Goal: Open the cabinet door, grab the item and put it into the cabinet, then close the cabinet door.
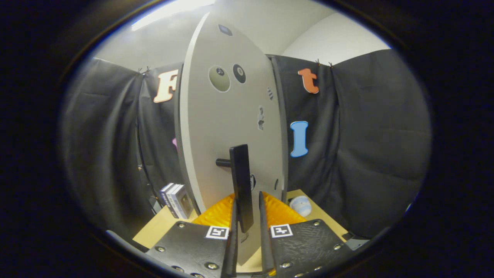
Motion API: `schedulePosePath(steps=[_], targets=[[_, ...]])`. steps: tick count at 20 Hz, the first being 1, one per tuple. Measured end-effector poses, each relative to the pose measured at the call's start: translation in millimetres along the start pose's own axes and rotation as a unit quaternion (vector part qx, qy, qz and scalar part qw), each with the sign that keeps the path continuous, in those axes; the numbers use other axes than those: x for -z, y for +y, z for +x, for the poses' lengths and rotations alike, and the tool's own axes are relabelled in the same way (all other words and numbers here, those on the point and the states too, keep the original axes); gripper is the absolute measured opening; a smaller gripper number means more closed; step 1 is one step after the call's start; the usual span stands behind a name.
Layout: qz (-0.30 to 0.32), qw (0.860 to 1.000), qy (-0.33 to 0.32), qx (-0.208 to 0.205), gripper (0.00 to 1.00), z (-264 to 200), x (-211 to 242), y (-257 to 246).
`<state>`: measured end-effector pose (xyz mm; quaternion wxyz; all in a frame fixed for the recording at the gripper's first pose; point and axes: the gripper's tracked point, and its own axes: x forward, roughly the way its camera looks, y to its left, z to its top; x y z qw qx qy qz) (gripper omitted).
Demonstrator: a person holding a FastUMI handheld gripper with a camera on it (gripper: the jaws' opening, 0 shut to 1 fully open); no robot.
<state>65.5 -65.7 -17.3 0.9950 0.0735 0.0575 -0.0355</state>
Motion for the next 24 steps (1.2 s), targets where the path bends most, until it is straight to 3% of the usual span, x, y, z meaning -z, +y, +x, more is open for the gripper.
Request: schedulePosePath(steps=[1,3,14,16,24], targets=[[0.007,1.000,-0.002,-0.004,0.25,0,-2,-4],[0.008,1.000,-0.004,0.009,0.08,-5,-2,-13],[0.016,0.999,0.001,0.033,0.10,-9,2,-87],[0.001,0.999,-0.007,0.050,0.04,-11,-2,-109],[0.008,1.000,-0.004,0.017,0.03,-6,-6,-139]])
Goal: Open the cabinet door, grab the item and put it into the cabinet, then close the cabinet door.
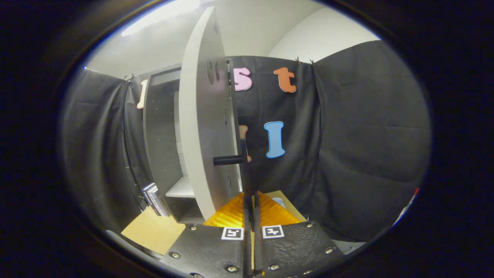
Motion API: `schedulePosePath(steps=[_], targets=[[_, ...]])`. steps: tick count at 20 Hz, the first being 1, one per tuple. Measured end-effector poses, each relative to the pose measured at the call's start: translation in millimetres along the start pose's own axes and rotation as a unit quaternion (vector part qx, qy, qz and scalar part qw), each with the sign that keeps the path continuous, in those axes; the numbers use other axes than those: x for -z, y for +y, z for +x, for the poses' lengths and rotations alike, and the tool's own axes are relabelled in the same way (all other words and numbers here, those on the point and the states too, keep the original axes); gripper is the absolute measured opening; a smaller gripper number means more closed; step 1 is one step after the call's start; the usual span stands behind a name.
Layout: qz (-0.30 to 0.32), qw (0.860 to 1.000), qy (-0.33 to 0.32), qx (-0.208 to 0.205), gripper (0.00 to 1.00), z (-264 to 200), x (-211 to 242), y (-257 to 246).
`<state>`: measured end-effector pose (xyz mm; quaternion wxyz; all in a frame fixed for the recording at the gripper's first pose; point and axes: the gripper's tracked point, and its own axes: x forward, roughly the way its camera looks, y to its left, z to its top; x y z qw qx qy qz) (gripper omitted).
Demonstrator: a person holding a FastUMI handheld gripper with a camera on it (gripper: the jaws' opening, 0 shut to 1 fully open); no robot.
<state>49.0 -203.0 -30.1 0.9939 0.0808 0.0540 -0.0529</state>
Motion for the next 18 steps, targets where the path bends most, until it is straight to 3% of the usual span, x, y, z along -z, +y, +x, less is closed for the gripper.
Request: schedulePosePath(steps=[7,14,18], targets=[[-0.001,1.000,0.003,-0.026,0.03,6,-2,-12],[-0.009,1.000,0.007,-0.023,0.03,3,-2,-19],[0.001,1.000,-0.002,0.000,0.03,-5,-6,-35]])
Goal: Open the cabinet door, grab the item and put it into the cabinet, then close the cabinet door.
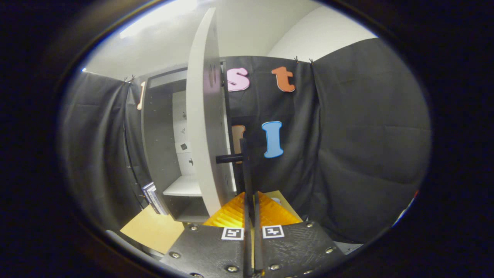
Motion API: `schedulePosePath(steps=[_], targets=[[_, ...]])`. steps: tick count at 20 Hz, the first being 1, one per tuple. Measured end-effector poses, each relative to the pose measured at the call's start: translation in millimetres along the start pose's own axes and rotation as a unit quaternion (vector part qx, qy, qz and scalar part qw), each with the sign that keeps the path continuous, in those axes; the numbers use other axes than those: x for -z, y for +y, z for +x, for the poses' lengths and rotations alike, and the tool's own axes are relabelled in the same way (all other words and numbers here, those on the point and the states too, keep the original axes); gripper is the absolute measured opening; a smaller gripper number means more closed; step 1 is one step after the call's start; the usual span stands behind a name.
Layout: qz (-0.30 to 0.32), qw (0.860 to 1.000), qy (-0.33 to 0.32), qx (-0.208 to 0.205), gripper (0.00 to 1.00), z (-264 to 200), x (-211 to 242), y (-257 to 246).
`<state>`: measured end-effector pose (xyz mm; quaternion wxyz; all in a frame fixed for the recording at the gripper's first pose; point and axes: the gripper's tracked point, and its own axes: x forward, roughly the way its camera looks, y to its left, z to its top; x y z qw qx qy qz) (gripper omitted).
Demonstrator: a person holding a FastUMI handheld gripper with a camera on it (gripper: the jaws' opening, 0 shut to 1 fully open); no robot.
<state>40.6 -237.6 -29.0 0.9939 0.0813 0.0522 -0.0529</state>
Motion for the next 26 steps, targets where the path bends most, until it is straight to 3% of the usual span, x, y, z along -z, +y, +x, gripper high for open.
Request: schedulePosePath(steps=[6,13,18,21,22,26], targets=[[0.007,1.000,-0.012,0.004,0.05,-19,-6,-4],[0.003,1.000,-0.016,-0.015,0.05,-59,-4,36],[-0.003,0.998,-0.004,-0.055,0.22,-66,16,94],[-0.016,0.998,0.000,-0.068,0.39,-54,32,125],[-0.019,0.997,0.004,-0.072,0.51,-51,40,133],[-0.009,0.994,0.042,-0.097,0.71,-27,92,179]])
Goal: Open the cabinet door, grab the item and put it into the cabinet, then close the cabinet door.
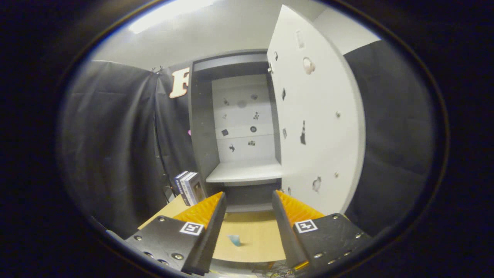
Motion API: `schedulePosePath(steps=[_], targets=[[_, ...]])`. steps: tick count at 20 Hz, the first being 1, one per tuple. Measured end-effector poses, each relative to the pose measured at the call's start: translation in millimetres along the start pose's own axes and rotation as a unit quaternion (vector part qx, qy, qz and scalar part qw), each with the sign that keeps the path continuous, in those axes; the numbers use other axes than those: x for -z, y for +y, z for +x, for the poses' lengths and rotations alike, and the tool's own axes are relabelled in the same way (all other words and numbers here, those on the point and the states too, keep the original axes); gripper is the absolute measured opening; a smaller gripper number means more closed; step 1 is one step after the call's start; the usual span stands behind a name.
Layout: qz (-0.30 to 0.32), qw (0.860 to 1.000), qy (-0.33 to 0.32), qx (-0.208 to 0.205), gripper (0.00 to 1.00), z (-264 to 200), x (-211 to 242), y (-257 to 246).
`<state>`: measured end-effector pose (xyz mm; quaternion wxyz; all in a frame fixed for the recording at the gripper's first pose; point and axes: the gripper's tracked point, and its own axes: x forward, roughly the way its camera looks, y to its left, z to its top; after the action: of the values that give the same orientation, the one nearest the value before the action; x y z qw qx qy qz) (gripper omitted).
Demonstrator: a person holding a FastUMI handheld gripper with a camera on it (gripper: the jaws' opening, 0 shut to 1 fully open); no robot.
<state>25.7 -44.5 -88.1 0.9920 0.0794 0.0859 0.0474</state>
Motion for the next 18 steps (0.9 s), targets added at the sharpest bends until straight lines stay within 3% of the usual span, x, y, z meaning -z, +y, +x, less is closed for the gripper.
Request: schedulePosePath(steps=[2,3,6,18], targets=[[-0.003,1.000,0.014,-0.002,0.81,19,23,13],[-0.003,1.000,0.021,-0.005,0.81,28,35,20],[0.005,0.998,0.055,-0.012,0.98,55,78,37],[0.004,0.985,0.173,-0.010,0.98,141,236,55]])
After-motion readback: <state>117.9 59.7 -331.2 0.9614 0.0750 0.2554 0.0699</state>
